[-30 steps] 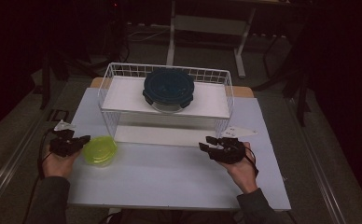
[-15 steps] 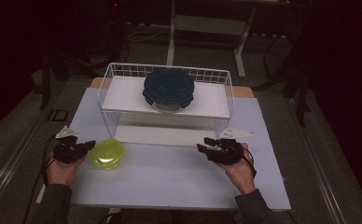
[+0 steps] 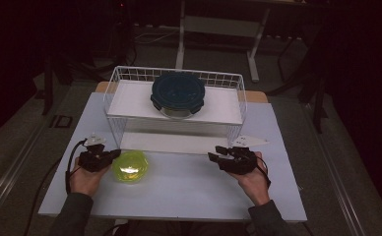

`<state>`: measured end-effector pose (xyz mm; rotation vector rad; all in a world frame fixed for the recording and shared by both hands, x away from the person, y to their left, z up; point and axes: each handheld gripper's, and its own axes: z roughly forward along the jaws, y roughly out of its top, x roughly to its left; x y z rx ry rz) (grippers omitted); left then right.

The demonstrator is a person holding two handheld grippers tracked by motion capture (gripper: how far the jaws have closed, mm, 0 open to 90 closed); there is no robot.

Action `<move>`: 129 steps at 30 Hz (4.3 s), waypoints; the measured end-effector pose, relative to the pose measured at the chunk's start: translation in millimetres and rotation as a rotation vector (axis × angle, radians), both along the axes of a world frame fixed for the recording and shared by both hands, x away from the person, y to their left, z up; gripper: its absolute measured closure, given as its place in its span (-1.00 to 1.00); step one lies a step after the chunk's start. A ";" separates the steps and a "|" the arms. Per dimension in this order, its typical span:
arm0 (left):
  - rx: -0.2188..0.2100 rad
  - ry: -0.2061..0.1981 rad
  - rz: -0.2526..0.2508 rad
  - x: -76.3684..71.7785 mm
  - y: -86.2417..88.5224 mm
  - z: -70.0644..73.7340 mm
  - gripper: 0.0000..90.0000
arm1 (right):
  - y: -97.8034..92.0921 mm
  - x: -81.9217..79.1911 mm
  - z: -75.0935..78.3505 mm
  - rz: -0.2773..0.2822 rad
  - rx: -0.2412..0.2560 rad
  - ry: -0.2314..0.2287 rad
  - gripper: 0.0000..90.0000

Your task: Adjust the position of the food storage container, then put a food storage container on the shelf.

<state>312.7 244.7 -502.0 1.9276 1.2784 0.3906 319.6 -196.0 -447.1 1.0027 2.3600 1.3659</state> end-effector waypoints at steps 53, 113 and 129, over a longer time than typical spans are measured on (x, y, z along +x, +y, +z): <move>-0.153 -0.015 -0.079 -3.7 -15.1 18.5 0.47 | 31.2 5.7 -9.5 0.073 0.013 0.082 0.21; -0.299 0.045 -0.116 -45.4 10.9 13.0 0.03 | 97.5 6.7 -28.8 0.189 0.034 0.218 0.19; -0.317 0.061 -0.124 -48.8 9.7 6.7 -0.01 | 106.3 4.7 -33.4 0.210 0.040 0.243 0.17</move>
